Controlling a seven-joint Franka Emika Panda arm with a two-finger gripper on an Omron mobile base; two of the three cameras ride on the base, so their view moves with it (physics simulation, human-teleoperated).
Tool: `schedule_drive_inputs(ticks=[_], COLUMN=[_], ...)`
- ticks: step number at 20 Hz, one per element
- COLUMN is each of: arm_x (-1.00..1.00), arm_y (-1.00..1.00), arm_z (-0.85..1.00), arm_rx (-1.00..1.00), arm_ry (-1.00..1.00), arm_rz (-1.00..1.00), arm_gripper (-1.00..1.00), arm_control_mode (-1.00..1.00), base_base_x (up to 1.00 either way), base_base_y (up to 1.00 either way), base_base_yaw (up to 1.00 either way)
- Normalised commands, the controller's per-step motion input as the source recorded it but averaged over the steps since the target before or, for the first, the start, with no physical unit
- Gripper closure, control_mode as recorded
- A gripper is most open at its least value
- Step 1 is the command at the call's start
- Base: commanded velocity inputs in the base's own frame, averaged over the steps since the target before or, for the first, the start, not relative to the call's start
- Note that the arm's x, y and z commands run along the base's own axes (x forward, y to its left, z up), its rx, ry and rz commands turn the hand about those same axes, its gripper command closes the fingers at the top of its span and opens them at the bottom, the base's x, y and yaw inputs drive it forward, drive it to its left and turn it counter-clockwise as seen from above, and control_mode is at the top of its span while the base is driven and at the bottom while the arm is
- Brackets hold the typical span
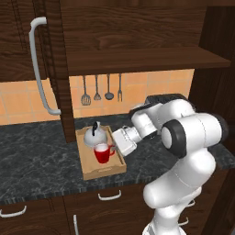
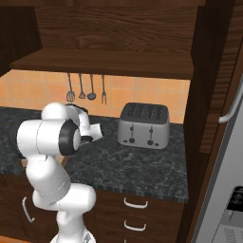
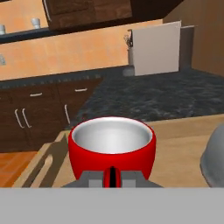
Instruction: Pick the kettle from the counter and place it on the tray. Then pick the mug from the cabinet and place it on the tray. Then close the cabinet doors.
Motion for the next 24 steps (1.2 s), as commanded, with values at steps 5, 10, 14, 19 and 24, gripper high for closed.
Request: schedule_drive_inputs(ticks=[5,10,14,19,24], arm_x=[0.31,0.1,-0.12,-0.07,-0.01], arm_y=[0.24,0.09,0.02,0.0,0.0], arm_z=[-0.45,-0.25,0.0,0.01,0.16], arm_rx=[0.0,0.02,0.0,0.0,0.0], arm_ry=[-0.02,-0.06,-0.03,-0.01,-0.01], arm_rz=[0.01,0.0,0.0,0.0,0.0], arm_gripper=[1.0,1.0,-1.0,-1.0,-1.0], arm_control_mode=[-1.0,-1.0,-1.0,-1.0,-1.0], base_base_x=[0.0,0.0,0.0,0.0,0.0], base_base_y=[0.0,0.0,0.0,0.0,0.0], base_base_yaw=[0.0,0.0,0.0,0.0,0.0])
